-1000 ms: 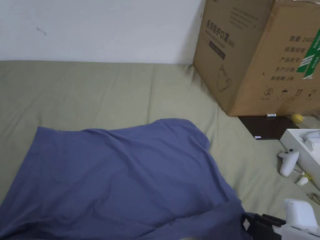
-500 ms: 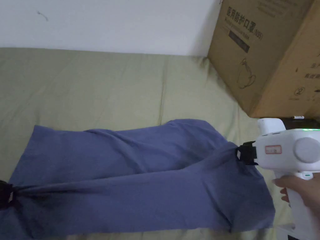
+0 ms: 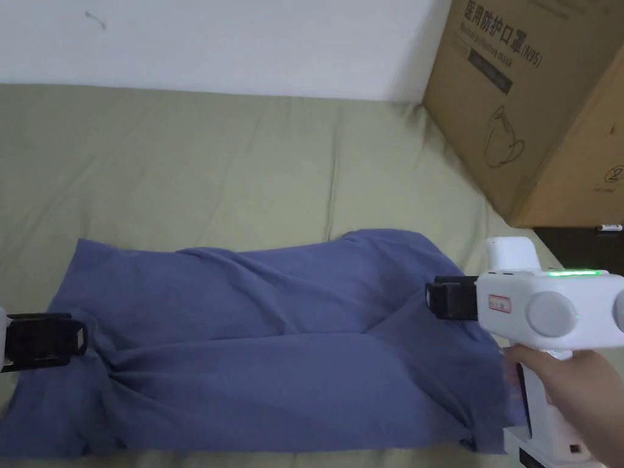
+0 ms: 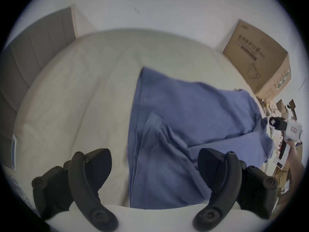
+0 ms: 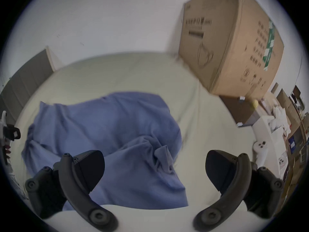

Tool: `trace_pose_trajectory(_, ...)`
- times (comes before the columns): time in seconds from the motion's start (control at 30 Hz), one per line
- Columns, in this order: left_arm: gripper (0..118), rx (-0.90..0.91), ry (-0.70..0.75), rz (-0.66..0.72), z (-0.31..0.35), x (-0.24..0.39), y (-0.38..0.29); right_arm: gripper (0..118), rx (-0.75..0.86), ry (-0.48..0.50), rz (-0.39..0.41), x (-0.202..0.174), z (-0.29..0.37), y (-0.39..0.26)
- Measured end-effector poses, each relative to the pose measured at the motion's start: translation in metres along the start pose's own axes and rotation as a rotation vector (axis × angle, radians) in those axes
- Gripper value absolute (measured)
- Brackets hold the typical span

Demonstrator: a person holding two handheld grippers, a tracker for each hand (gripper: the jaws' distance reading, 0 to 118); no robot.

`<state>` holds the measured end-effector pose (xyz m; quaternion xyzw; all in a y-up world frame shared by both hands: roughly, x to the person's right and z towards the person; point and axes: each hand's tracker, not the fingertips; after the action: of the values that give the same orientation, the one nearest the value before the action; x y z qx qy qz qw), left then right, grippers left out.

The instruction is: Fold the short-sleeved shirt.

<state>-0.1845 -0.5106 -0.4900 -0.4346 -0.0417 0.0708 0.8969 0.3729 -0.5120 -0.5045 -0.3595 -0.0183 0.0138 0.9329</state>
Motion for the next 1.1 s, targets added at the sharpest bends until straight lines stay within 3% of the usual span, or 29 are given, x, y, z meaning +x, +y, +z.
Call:
trace_pose_trajectory(0.07,109,0.105,-0.069,0.027,0.036,-0.001,-0.009,118,0.02,0.009,-0.003,-0.002,0.045,-0.003)
trace_pose_trajectory(0.17,111,0.269,-0.162,0.079,0.09,0.008,-0.043,118,0.232,0.104,-0.066,-0.013,0.13,-0.03)
trace_pose_trajectory(0.23,102,0.37,-0.229,0.059,0.125,0.013,-0.073,116,0.342,0.201,-0.126,-0.016,0.179,-0.053)
trace_pose_trajectory(0.27,85,0.444,-0.207,0.05,0.143,0.016,-0.09,111,0.374,0.236,-0.155,-0.022,0.201,-0.065)
trace_pose_trajectory(0.3,53,0.512,-0.18,0.036,0.16,0.019,-0.107,96,0.382,0.256,-0.175,-0.027,0.218,-0.075)
trace_pose_trajectory(0.33,0,0.537,-0.158,0.023,0.173,0.022,-0.12,47,0.383,0.255,-0.182,-0.031,0.231,-0.084)
trace_pose_trajectory(0.37,0,0.533,-0.128,-0.002,0.181,0.029,-0.131,5,0.381,0.225,-0.184,-0.038,0.242,-0.094)
trace_pose_trajectory(0.4,0,0.538,-0.078,-0.023,0.189,0.033,-0.143,3,0.381,0.201,-0.192,-0.043,0.247,-0.1)
trace_pose_trajectory(0.53,0,0.483,-0.056,-0.09,0.201,0.028,-0.147,3,0.326,0.262,-0.23,-0.042,0.254,-0.118)
trace_pose_trajectory(0.63,0,0.262,-0.08,-0.002,0.185,0.018,-0.113,3,0.314,0.254,-0.211,-0.04,0.255,-0.117)
trace_pose_trajectory(0.7,0,0.018,-0.122,0.072,0.147,0.0,-0.084,3,0.311,0.247,-0.192,-0.043,0.254,-0.112)
trace_pose_trajectory(0.8,0,-0.085,-0.173,0.127,0.086,-0.022,-0.063,3,0.292,0.286,-0.206,-0.045,0.249,-0.105)
trace_pose_trajectory(0.83,11,-0.091,-0.128,0.125,0.069,-0.025,-0.059,3,0.285,0.294,-0.217,-0.046,0.246,-0.104)
trace_pose_trajectory(0.87,42,-0.098,-0.062,0.119,0.052,-0.029,-0.055,3,0.274,0.298,-0.225,-0.046,0.243,-0.103)
trace_pose_trajectory(0.9,84,-0.114,-0.022,0.105,0.037,-0.029,-0.054,3,0.265,0.299,-0.228,-0.047,0.24,-0.102)
trace_pose_trajectory(0.93,118,-0.134,0.009,0.088,0.023,-0.031,-0.053,3,0.257,0.299,-0.229,-0.048,0.239,-0.102)
trace_pose_trajectory(1.0,110,-0.111,0.026,0.057,0.001,-0.032,-0.048,3,0.24,0.293,-0.22,-0.048,0.233,-0.102)
trace_pose_trajectory(1.1,111,-0.242,0.084,0.012,-0.032,-0.027,-0.054,3,0.209,0.271,-0.203,-0.044,0.223,-0.108)
